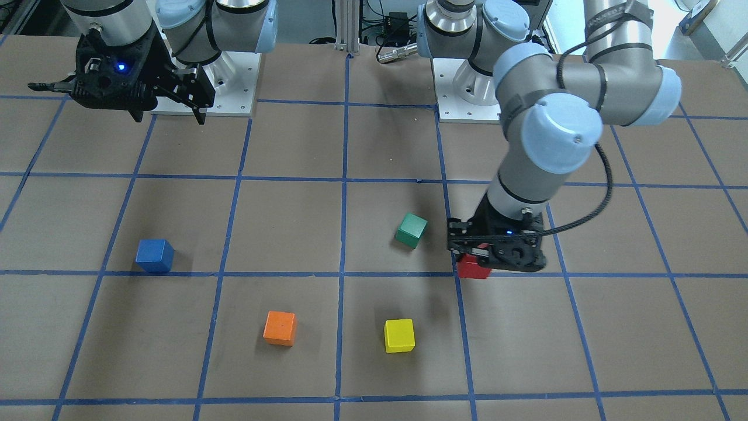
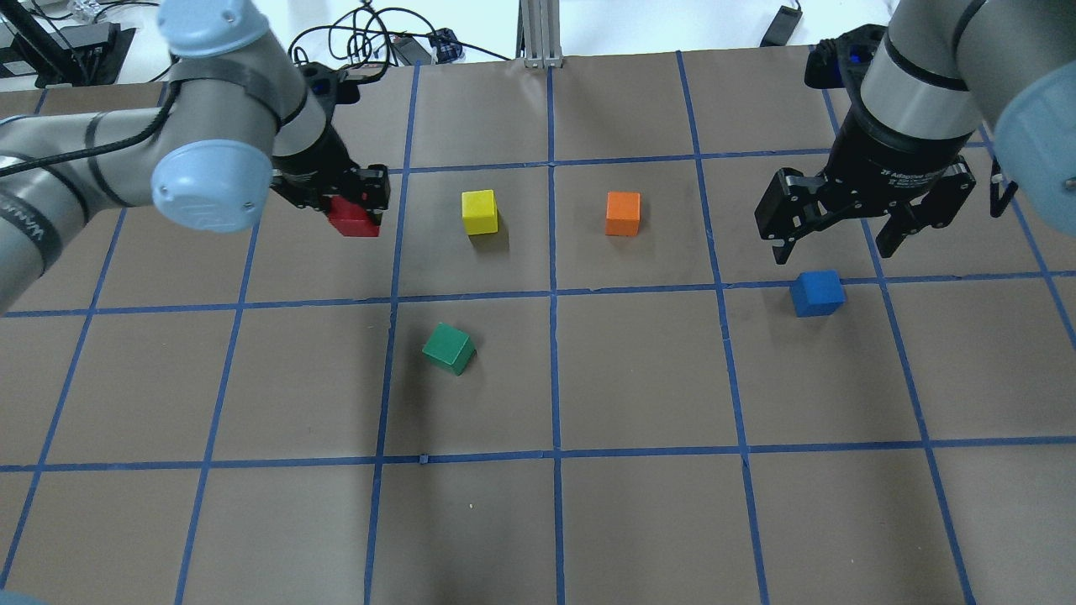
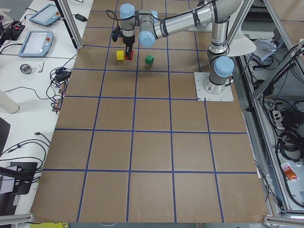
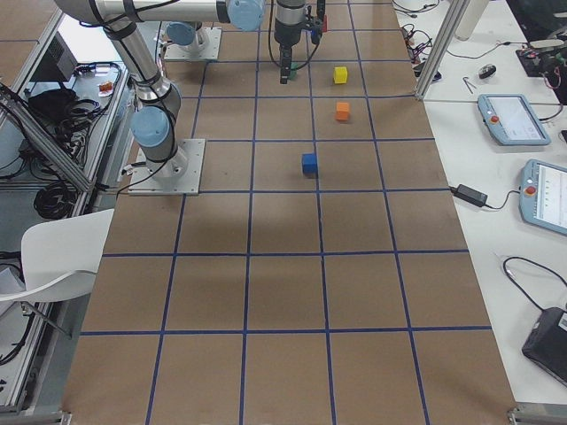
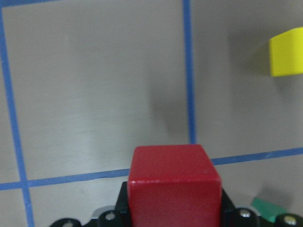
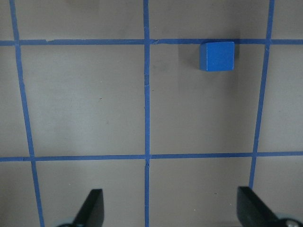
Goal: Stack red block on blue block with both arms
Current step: 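Carry the red cube toward the table center and set it down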
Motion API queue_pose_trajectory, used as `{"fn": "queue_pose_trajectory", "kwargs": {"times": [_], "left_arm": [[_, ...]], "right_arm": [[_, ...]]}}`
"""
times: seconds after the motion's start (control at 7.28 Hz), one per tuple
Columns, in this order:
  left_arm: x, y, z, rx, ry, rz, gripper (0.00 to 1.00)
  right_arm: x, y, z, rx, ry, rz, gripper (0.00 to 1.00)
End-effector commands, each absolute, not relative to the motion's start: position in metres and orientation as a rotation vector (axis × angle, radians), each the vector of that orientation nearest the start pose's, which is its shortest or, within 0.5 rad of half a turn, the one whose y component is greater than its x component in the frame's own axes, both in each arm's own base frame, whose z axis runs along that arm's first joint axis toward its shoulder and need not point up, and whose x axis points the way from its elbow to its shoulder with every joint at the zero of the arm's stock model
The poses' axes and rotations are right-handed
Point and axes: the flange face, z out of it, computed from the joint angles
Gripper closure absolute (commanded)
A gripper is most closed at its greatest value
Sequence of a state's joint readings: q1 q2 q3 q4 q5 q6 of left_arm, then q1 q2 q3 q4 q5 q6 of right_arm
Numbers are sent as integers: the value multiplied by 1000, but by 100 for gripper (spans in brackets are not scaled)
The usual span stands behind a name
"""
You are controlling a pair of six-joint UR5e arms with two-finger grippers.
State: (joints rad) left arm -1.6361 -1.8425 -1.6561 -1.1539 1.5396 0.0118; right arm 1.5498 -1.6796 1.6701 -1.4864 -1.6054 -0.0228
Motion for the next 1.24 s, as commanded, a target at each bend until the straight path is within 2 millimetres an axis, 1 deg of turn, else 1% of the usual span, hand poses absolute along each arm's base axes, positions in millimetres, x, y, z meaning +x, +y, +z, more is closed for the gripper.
{"fn": "queue_pose_trajectory", "kwargs": {"times": [0.0, 0.14, 0.27, 0.41, 0.69, 0.82, 0.96, 1.1], "left_arm": [[-289, -556, 324, 175, 3235, -117, 90], [-318, -552, 305, 99, 3242, -113, 92], [-332, -550, 280, 81, 3231, -54, 92], [-337, -557, 258, 84, 3235, -69, 91], [-366, -545, 224, 72, 3223, -25, 91], [-370, -548, 209, 79, 3223, -22, 91], [-371, -549, 198, 97, 3228, -50, 87], [-373, -554, 191, 95, 3228, -56, 83]], "right_arm": [[120, -441, 483, -4, 3173, 116, 0], [122, -440, 484, 11, 3163, 115, 0], [124, -440, 481, 0, 3139, 125, 0], [120, -444, 481, 14, 3139, 118, 0], [111, -449, 483, 50, 3139, 99, 0], [100, -451, 481, 89, 3135, 108, 0], [93, -453, 480, 108, 3135, 113, 0], [93, -454, 479, 120, 3133, 115, 0]]}}
